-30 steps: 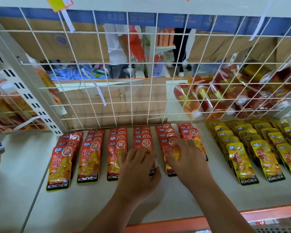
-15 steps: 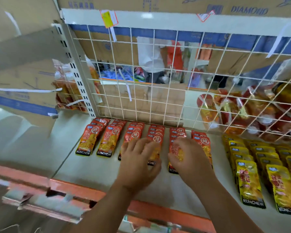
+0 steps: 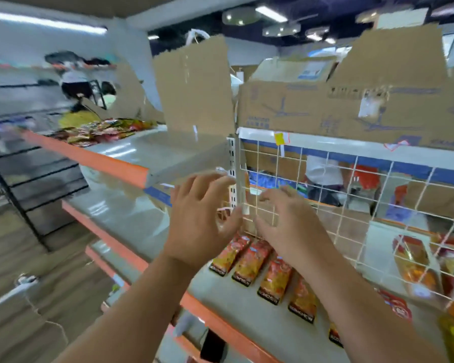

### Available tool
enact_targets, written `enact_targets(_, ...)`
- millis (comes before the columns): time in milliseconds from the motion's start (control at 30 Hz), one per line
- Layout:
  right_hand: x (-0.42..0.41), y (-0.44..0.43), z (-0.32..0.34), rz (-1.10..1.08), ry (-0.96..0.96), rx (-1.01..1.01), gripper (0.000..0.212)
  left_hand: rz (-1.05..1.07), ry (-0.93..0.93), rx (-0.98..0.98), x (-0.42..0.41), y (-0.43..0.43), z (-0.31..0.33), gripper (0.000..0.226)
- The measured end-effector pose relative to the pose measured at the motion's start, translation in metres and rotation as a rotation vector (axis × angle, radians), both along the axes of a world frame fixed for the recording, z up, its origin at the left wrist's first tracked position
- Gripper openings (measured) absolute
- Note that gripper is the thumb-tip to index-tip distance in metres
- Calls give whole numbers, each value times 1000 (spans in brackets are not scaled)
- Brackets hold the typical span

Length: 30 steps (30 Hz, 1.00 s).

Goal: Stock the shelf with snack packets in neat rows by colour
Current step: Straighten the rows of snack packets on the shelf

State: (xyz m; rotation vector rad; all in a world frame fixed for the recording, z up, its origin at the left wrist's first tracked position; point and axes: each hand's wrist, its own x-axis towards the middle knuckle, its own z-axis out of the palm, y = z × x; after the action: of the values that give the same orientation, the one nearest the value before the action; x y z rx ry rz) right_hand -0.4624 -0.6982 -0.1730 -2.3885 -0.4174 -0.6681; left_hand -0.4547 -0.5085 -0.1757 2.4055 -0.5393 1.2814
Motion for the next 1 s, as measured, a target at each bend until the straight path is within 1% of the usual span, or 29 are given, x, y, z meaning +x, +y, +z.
enact_targets(67, 5, 20, 23, 52, -61, 5, 30, 48, -43, 2, -1, 23, 28, 42)
enact_targets(133, 11, 40, 44, 93, -102, 14, 29, 78, -48, 7, 0, 45, 53, 47)
enact_targets(333, 30, 112, 96, 153, -151, -58, 31, 146, 127, -106, 13, 124, 102, 48)
enact_targets(433, 42, 159, 115, 166, -126, -134, 30, 141, 219, -109, 28, 179, 114, 42)
enact_targets(567, 66, 229, 139, 164, -65, -220, 31, 119, 280, -83, 50, 256, 126, 46)
enact_targets(733, 108, 305, 157, 155, 12, -269, 21, 86, 377, -104, 80, 347, 131, 40)
enact_targets(867, 136, 345, 166, 130, 91, -312, 22, 88, 465, -89, 108, 398, 133, 43)
enact_targets(1000, 172, 371, 168, 105, 153, -366, 25, 114, 525, -59, 140, 424, 138, 52)
